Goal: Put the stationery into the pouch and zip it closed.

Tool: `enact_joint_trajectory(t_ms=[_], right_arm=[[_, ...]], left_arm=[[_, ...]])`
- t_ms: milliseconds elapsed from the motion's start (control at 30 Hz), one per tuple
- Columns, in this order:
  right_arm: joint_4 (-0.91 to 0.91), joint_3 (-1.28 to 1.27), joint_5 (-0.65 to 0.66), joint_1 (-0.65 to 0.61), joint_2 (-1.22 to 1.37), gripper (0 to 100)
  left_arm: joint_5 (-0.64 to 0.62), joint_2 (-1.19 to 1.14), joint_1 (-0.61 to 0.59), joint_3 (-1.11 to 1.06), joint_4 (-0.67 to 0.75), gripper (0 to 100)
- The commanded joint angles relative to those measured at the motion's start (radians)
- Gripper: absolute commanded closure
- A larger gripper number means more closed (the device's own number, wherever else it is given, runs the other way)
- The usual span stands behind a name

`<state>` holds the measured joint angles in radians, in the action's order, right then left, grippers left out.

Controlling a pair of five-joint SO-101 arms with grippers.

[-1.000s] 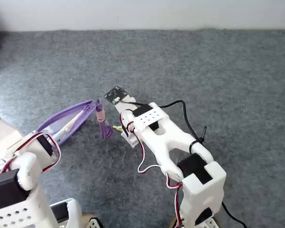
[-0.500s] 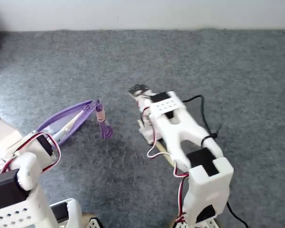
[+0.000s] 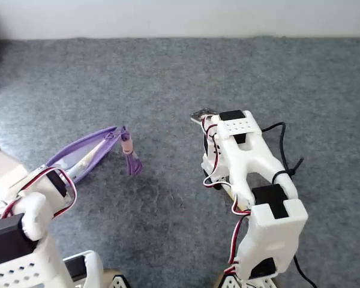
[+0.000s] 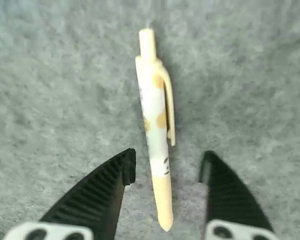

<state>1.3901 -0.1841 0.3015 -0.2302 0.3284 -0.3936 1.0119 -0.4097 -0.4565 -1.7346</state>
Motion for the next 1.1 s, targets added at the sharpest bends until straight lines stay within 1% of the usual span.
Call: enact_joint_trajectory(t_ms=[0, 167, 400, 467, 567, 600, 633, 700, 800, 1067], right_arm=[[-0.054, 0.04, 0.008, -0.041, -0.047, 75.7], [-0.174, 0.04, 0.011, -0.074, -0.005, 75.7], [-0.188, 0.04, 0.017, -0.07, 0.085, 76.5], [-0.186, 0.037, 0.017, -0.061, 0.093, 82.7], [-0.186, 0.037, 0.017, -0.056, 0.091, 98.4], [-0.185, 0.038, 0.017, -0.054, 0.09, 99.5], [-0.174, 0.038, 0.017, -0.053, 0.082, 96.9], [-0.13, 0.038, 0.017, -0.056, 0.051, 95.3], [-0.081, 0.038, 0.014, -0.062, -0.025, 99.0], [0.102, 0.038, 0.015, -0.062, -0.357, 99.0]], left_arm=[[-0.009, -0.005, 0.0, 0.008, -0.011, 99], [-0.009, -0.003, 0.0, 0.008, -0.014, 99], [-0.009, -0.003, 0.0, 0.008, -0.015, 99], [-0.009, 0.0, 0.0, 0.008, -0.015, 99], [-0.009, 0.026, 0.0, 0.008, -0.014, 99], [-0.009, 0.032, 0.0, 0.007, -0.014, 99], [-0.009, 0.04, 0.0, 0.005, -0.015, 99], [-0.009, 0.048, 0.0, 0.005, -0.015, 99], [-0.009, 0.051, 0.0, 0.004, -0.015, 99], [-0.009, 0.051, 0.0, 0.005, -0.015, 99]])
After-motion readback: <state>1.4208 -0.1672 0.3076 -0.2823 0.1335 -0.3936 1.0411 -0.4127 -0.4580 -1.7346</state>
